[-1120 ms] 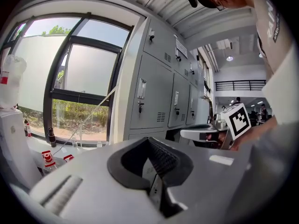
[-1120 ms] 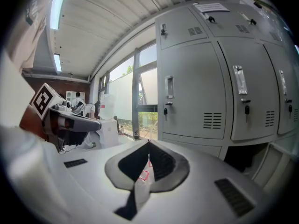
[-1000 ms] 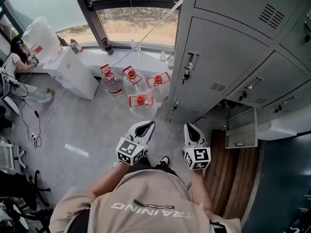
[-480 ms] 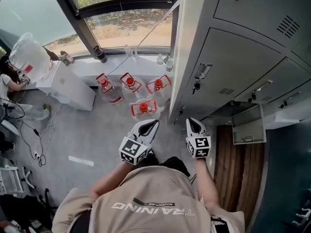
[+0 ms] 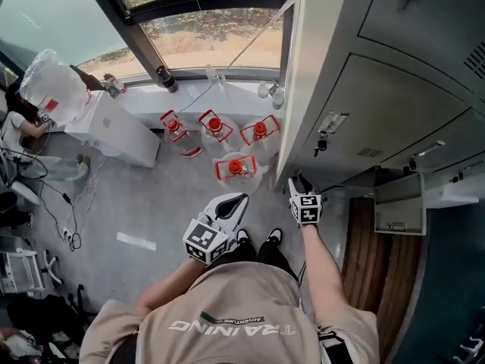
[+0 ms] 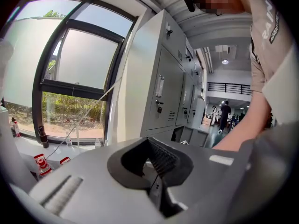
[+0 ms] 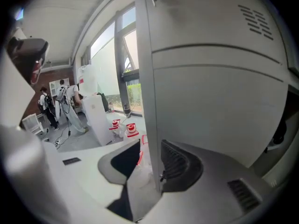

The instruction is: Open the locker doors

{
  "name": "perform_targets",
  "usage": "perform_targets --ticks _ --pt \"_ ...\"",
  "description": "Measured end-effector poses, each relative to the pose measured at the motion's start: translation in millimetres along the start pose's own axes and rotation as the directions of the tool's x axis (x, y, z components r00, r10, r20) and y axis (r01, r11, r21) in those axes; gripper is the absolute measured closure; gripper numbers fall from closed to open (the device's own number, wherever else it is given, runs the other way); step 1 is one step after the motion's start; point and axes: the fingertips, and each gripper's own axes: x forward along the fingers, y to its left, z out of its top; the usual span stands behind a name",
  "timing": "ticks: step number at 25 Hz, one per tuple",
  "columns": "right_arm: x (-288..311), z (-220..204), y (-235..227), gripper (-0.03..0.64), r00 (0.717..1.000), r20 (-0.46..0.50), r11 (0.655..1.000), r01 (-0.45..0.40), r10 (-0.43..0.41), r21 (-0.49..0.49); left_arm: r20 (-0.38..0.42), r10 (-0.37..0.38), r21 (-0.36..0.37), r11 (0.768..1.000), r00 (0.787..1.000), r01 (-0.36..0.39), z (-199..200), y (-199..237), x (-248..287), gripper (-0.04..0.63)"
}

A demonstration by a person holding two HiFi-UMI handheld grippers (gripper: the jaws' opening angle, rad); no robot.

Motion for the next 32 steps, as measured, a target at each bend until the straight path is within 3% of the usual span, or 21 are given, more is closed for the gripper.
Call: perform_targets --ticks 8,15,24,32 --pt "52 -51 -20 0.507 0.995 -0.094 1.000 0.019 -0.018 0.003 -0.077 0.071 -0.025 0.997 0.994 -0.073 -23 18 -5 0.588" --pt "71 -42 -23 0.508 0.998 -0.051 1.000 0.027 -0.027 -0.014 -0.105 0.085 -0.011 0.996 0.991 -0.086 -28 24 -11 0.588" --pt "70 -37 -23 0.512 0.998 -0.050 0.999 0.034 -0.035 -0.019 -0.135 0.077 -0.007 0.997 0.988 -0.079 -39 31 -22 0.588" --pt "18 -70 -3 0.514 0.998 -0.065 1.000 0.024 -0.025 -0.014 -0.116 0.020 0.013 1.000 0.993 -0.019 -37 28 -22 0.588"
